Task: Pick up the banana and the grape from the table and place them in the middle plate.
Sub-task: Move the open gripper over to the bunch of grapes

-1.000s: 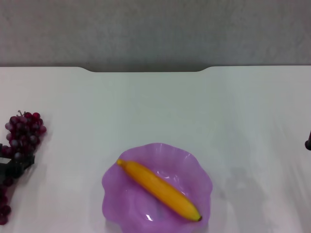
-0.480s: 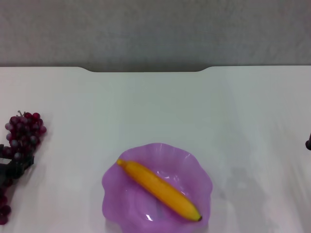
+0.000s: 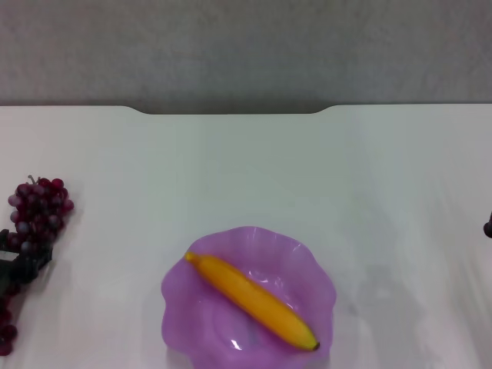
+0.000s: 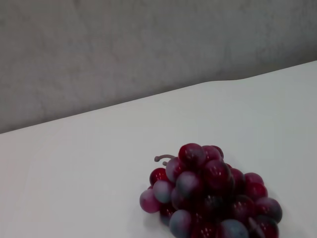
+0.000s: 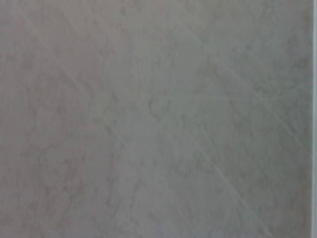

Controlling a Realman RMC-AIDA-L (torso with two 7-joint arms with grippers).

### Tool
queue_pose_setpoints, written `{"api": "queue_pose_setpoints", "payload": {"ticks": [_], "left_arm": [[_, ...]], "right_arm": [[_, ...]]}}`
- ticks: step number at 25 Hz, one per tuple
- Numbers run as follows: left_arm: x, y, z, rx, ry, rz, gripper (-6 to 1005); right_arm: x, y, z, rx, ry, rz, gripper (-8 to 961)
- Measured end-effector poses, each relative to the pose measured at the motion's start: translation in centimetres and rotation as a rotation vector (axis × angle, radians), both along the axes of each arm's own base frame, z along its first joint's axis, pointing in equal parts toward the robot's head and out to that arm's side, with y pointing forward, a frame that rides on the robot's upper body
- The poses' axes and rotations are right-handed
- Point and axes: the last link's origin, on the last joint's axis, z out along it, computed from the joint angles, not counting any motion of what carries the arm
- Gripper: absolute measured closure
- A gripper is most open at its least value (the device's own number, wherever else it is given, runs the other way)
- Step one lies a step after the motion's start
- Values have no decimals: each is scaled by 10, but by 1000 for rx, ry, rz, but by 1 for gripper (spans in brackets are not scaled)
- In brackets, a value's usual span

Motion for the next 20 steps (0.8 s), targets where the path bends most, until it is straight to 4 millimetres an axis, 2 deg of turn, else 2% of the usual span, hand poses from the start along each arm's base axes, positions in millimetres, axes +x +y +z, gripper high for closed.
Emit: {"api": "queue_pose_setpoints", "payload": {"ticks": [20], "left_arm": [[-1,-3,-2,-10,40,-9,322]], "right_arm": [[2,0,-2,-14,-3,-10,842]]}}
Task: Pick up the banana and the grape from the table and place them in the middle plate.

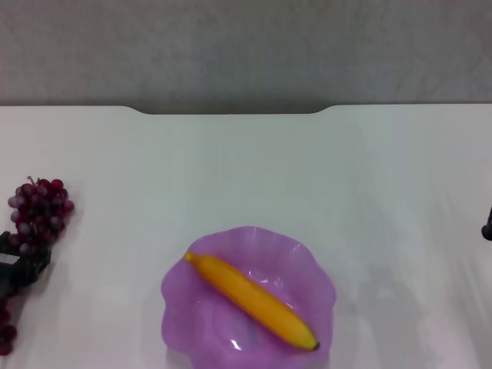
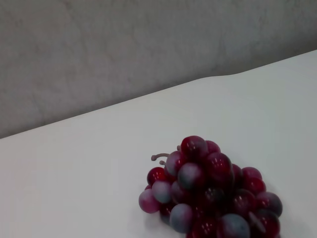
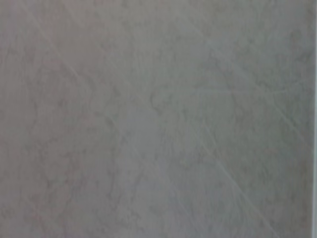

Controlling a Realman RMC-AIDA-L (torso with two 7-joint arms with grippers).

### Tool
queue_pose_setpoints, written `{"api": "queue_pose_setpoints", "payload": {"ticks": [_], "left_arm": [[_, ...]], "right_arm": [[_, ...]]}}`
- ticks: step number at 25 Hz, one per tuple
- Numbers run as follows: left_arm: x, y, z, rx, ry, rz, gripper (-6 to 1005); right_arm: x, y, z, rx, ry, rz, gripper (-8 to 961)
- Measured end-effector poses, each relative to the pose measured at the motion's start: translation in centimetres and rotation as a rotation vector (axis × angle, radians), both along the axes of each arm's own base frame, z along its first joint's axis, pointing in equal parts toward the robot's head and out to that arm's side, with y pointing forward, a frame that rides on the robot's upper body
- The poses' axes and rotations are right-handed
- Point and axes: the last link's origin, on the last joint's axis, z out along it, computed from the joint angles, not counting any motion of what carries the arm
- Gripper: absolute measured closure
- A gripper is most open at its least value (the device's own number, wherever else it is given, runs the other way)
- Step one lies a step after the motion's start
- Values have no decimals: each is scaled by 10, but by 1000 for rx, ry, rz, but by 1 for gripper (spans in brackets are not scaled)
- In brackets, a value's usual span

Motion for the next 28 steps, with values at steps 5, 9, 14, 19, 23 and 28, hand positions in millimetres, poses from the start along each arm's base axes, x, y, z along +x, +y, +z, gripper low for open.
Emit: {"api": "queue_pose_setpoints", "payload": {"ticks": [5,9,14,19,23,28], "left_arm": [[0,-1,0,1,-1,2,324],[0,-1,-1,7,-7,6,343],[0,-1,-1,10,-10,8,345],[-1,-1,1,19,-8,13,348],[-1,-1,1,21,-7,14,350],[-2,-1,2,36,-10,21,356]], "right_arm": [[0,0,0,1,-1,0,842],[0,0,0,1,-1,-1,842],[1,0,1,1,-2,-1,843],[1,0,1,1,-2,-1,843],[1,0,1,1,-2,-1,843],[1,0,1,1,-2,-1,843]]}}
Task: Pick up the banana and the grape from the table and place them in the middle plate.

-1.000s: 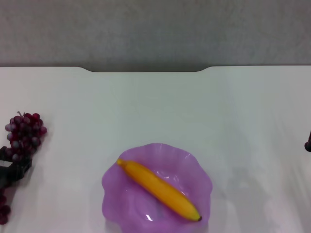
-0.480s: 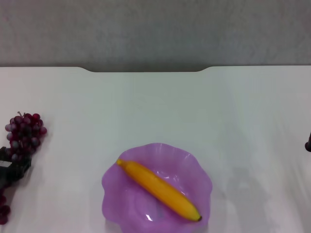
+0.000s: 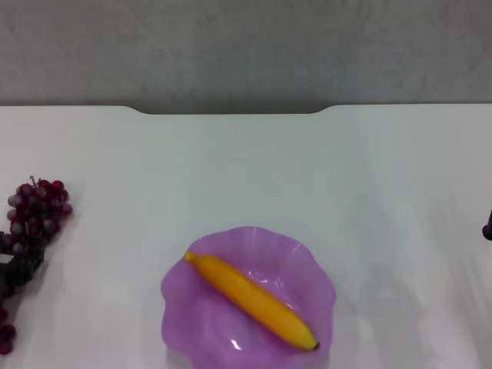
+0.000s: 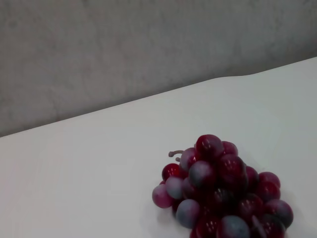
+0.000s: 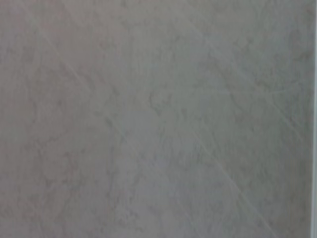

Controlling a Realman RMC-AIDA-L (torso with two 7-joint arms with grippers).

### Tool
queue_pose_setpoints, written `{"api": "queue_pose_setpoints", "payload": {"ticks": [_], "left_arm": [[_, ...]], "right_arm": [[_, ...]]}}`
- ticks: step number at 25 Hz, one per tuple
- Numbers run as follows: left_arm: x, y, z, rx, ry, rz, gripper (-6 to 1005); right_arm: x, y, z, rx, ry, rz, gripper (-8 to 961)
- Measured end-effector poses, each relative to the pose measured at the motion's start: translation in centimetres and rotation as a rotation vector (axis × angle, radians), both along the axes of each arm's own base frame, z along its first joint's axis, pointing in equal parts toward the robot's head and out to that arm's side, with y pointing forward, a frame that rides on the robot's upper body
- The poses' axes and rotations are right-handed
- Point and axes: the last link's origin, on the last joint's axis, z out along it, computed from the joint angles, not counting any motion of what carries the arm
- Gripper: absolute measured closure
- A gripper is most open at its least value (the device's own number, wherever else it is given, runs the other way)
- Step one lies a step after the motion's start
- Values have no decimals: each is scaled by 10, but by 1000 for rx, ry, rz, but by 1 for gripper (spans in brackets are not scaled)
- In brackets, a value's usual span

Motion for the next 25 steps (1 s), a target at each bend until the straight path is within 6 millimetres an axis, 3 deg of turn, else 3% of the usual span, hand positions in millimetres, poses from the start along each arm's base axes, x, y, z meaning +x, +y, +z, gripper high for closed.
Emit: {"api": "queue_pose_setpoints", "payload": {"ticks": [25], "left_arm": [[-5,-3,6,55,33,18,385]], "right_arm": [[0,0,-1,0,2,-1,844]]}}
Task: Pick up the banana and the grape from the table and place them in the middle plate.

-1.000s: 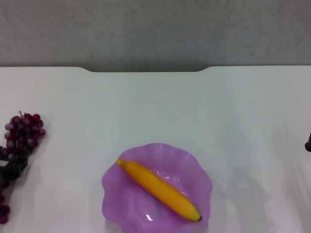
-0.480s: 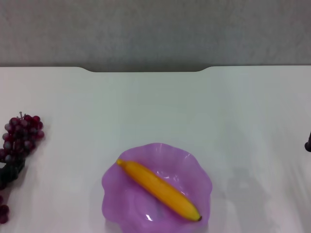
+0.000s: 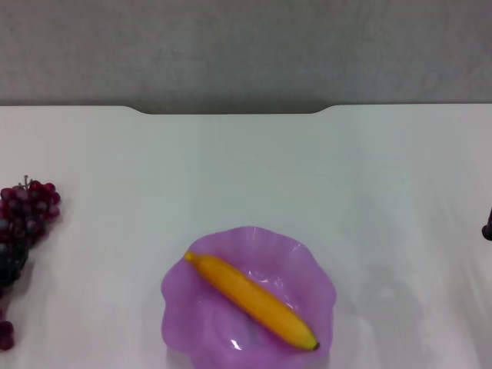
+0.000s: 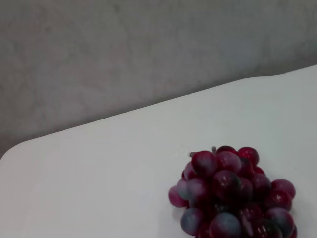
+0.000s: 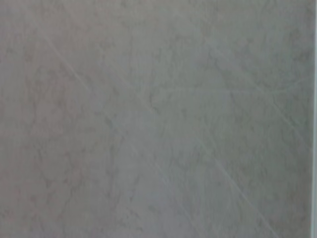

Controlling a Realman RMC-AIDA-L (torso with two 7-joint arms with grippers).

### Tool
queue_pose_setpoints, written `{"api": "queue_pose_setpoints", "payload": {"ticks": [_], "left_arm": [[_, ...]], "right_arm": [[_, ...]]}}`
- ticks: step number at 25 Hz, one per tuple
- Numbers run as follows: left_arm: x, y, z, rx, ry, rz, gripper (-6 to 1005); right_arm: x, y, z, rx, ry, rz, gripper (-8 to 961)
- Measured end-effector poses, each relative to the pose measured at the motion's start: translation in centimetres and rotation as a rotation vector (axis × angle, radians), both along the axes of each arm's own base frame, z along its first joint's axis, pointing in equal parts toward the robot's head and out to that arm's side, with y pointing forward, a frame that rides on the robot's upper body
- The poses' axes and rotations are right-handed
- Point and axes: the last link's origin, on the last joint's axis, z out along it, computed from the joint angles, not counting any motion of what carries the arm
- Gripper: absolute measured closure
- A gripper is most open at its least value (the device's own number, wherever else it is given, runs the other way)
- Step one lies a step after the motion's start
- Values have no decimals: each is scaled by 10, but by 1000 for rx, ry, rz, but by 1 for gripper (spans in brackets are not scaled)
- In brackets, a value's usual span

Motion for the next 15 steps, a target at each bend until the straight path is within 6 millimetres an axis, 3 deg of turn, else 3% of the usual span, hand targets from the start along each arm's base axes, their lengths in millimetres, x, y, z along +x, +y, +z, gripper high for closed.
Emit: {"api": "queue_pose_setpoints", "payload": {"ticks": [15], "left_arm": [[2,0,-3,-22,38,-17,466]], "right_arm": [[-1,1,0,-1,3,5,845]]}}
